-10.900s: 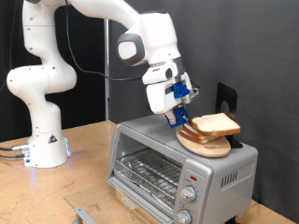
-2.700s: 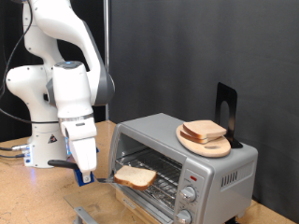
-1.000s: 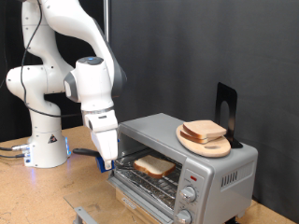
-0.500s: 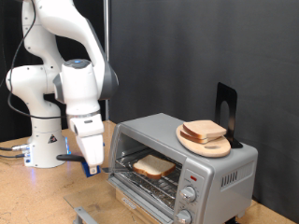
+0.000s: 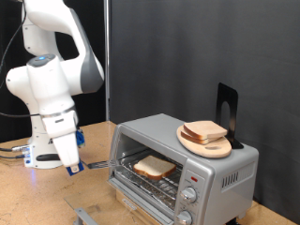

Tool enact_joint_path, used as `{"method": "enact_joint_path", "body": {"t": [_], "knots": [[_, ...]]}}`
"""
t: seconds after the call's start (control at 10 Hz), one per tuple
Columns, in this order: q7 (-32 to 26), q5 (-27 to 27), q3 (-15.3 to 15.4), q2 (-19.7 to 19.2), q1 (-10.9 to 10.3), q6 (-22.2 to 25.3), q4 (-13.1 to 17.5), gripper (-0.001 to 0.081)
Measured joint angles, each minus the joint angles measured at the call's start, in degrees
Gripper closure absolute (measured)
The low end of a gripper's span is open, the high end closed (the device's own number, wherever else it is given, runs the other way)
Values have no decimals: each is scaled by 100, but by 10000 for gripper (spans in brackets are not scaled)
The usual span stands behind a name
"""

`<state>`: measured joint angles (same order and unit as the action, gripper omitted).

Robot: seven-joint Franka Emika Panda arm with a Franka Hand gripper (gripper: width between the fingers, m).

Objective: Make a piece of toast with the oven

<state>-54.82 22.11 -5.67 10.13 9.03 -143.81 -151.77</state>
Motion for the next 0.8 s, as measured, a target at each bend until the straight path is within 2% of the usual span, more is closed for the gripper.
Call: {"method": "enact_joint_path", "body": {"t": [0.2, 0.5, 0.8], "knots": [[-7, -65, 19, -3, 2, 90, -16, 318], [-101, 110, -242, 242, 38, 1037, 263, 318], [-37, 396, -442, 701, 53, 1654, 470, 318]]}}
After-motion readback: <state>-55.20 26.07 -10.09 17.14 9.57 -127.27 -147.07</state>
